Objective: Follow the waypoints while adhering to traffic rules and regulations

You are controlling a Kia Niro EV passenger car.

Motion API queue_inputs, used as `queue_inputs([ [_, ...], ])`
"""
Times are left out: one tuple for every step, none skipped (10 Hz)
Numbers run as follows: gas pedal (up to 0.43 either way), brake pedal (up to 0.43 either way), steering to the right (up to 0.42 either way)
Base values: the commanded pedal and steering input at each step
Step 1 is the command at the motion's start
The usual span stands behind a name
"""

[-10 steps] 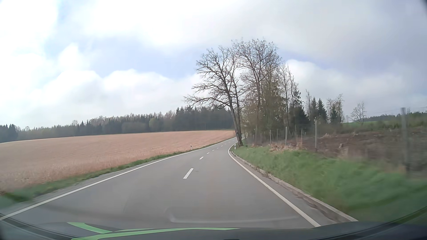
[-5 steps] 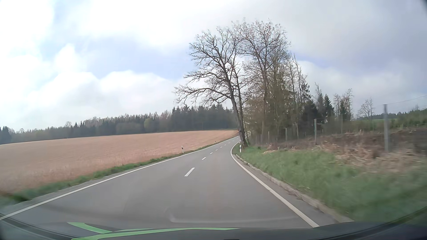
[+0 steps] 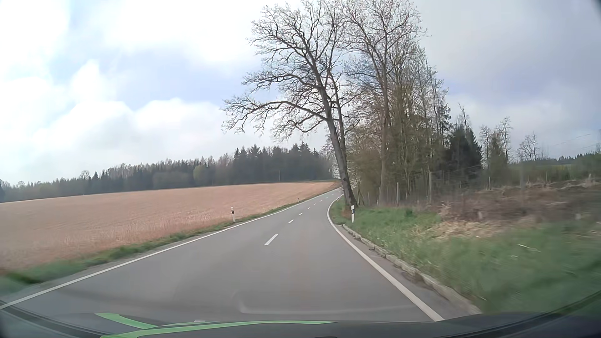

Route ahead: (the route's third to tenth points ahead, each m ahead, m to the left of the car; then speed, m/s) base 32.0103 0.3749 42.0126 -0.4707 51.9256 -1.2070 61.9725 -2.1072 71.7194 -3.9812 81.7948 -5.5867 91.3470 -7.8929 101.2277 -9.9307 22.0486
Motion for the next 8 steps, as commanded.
queue_inputs([
  [0.177,0.0,0.008],
  [0.177,0.0,0.008],
  [0.177,0.0,0.008],
  [0.177,0.0,0.009],
  [0.177,0.0,0.01],
  [0.189,0.0,0.011],
  [0.197,0.0,0.012],
  [0.209,0.0,0.012],
])
